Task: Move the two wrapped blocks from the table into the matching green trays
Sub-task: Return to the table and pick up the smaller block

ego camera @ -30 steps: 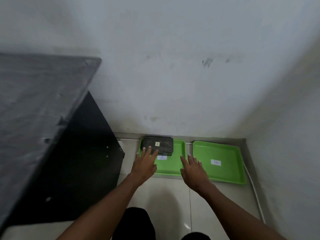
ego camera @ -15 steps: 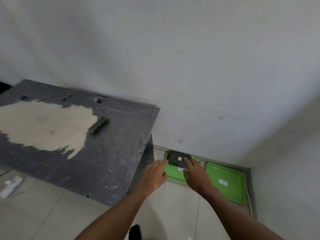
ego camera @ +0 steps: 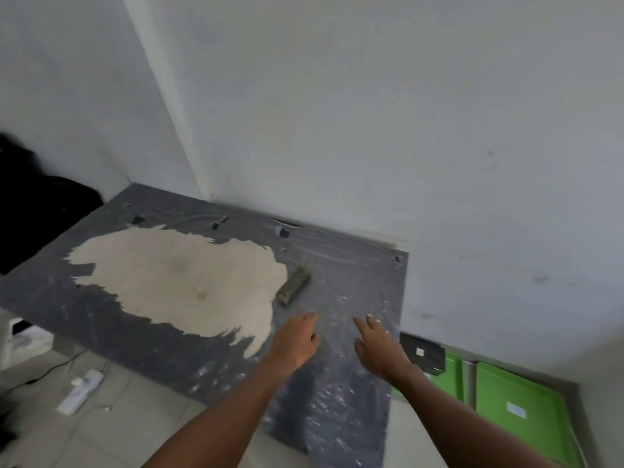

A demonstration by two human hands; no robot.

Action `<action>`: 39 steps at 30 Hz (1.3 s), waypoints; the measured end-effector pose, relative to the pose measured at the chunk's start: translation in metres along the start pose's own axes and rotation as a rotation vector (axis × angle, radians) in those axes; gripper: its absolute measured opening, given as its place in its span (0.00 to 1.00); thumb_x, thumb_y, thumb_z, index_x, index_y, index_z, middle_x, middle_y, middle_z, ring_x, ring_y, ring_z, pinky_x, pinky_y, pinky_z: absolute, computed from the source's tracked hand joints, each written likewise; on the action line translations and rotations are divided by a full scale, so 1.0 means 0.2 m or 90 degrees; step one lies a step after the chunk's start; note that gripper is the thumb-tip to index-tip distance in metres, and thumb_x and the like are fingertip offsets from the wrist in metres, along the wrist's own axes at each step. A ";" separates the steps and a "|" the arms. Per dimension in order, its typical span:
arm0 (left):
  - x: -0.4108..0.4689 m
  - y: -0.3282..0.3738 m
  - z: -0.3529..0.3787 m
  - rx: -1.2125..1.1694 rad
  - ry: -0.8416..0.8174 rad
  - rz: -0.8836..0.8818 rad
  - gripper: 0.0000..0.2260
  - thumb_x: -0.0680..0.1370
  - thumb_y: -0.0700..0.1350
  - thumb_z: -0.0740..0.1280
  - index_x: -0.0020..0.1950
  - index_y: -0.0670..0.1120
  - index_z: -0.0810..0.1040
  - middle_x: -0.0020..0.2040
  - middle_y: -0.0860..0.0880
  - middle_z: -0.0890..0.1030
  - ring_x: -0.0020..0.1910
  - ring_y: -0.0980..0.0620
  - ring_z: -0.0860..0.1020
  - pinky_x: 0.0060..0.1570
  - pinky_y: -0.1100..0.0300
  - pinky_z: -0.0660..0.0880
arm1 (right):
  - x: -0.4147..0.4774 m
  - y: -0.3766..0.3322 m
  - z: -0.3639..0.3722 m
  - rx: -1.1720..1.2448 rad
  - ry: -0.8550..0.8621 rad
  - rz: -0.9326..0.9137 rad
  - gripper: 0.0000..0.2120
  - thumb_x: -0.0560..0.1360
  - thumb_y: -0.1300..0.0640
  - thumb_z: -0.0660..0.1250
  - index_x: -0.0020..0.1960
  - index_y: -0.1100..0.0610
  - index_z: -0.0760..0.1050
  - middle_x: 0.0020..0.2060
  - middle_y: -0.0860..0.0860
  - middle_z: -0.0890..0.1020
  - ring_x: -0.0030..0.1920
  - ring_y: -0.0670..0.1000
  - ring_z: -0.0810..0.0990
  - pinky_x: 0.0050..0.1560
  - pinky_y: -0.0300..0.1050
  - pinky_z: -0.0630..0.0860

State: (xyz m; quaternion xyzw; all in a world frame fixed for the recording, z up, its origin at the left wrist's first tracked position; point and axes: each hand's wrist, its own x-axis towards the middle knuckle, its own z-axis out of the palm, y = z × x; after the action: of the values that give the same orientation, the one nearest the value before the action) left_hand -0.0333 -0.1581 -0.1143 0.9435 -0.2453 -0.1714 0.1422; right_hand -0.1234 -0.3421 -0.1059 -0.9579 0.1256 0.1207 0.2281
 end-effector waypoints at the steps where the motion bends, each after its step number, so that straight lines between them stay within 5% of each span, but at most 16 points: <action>1: 0.02 -0.11 -0.05 0.010 -0.007 0.005 0.22 0.81 0.48 0.61 0.76 0.49 0.65 0.73 0.46 0.71 0.67 0.42 0.74 0.61 0.48 0.74 | 0.05 -0.09 0.04 0.002 -0.004 0.005 0.24 0.81 0.56 0.58 0.76 0.56 0.59 0.75 0.62 0.63 0.73 0.63 0.65 0.72 0.57 0.66; 6: 0.15 -0.48 -0.24 0.054 -0.009 0.016 0.20 0.80 0.46 0.61 0.72 0.48 0.68 0.67 0.46 0.75 0.60 0.41 0.78 0.57 0.47 0.78 | 0.22 -0.43 0.15 0.021 -0.017 0.023 0.25 0.81 0.56 0.57 0.77 0.56 0.57 0.77 0.62 0.61 0.76 0.62 0.62 0.74 0.57 0.63; 13: 0.40 -0.57 -0.26 0.028 -0.027 0.072 0.18 0.80 0.47 0.63 0.70 0.49 0.71 0.65 0.45 0.77 0.59 0.43 0.79 0.56 0.50 0.79 | 0.35 -0.53 0.20 0.026 -0.001 0.074 0.24 0.82 0.55 0.57 0.76 0.54 0.58 0.76 0.60 0.61 0.74 0.61 0.64 0.73 0.56 0.66; 19: 0.64 -0.51 -0.14 0.063 -0.058 0.095 0.23 0.81 0.53 0.63 0.76 0.54 0.64 0.75 0.44 0.67 0.67 0.40 0.72 0.64 0.47 0.74 | 0.46 -0.44 0.27 0.044 0.007 0.101 0.25 0.82 0.55 0.56 0.77 0.54 0.56 0.77 0.60 0.59 0.76 0.61 0.62 0.73 0.57 0.66; 25: 0.71 -0.54 0.00 0.052 -0.005 0.099 0.19 0.82 0.43 0.62 0.72 0.53 0.70 0.70 0.48 0.72 0.63 0.45 0.71 0.58 0.56 0.76 | 0.45 -0.29 0.32 0.069 0.007 0.133 0.25 0.82 0.56 0.55 0.77 0.55 0.56 0.77 0.61 0.59 0.76 0.61 0.62 0.73 0.57 0.66; 30: 0.65 -0.58 0.00 -0.098 -0.028 0.057 0.21 0.79 0.35 0.62 0.71 0.51 0.74 0.71 0.48 0.71 0.66 0.40 0.72 0.65 0.50 0.74 | 0.42 -0.22 0.29 0.078 -0.004 0.131 0.25 0.82 0.58 0.55 0.77 0.56 0.56 0.77 0.63 0.58 0.76 0.62 0.61 0.74 0.56 0.65; 36: 0.51 -0.47 -0.10 -0.227 -0.064 0.139 0.22 0.73 0.31 0.66 0.62 0.51 0.80 0.58 0.50 0.83 0.55 0.51 0.81 0.56 0.66 0.74 | 0.41 -0.26 0.18 0.057 0.012 0.090 0.28 0.79 0.61 0.58 0.77 0.54 0.55 0.76 0.63 0.59 0.72 0.65 0.67 0.68 0.58 0.71; 39: 0.45 -0.35 -0.17 -0.292 -0.150 0.138 0.21 0.74 0.34 0.65 0.58 0.58 0.80 0.55 0.56 0.83 0.53 0.56 0.81 0.48 0.71 0.74 | 0.38 -0.27 0.12 0.033 0.033 0.064 0.34 0.78 0.63 0.61 0.79 0.51 0.51 0.79 0.62 0.51 0.76 0.65 0.60 0.71 0.61 0.68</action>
State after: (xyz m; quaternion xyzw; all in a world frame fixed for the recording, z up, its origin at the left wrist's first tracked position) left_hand 0.0834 -0.1382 -0.1307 0.8284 -0.3146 -0.3150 0.3400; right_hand -0.0408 -0.2983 -0.1266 -0.9470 0.1830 0.1036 0.2428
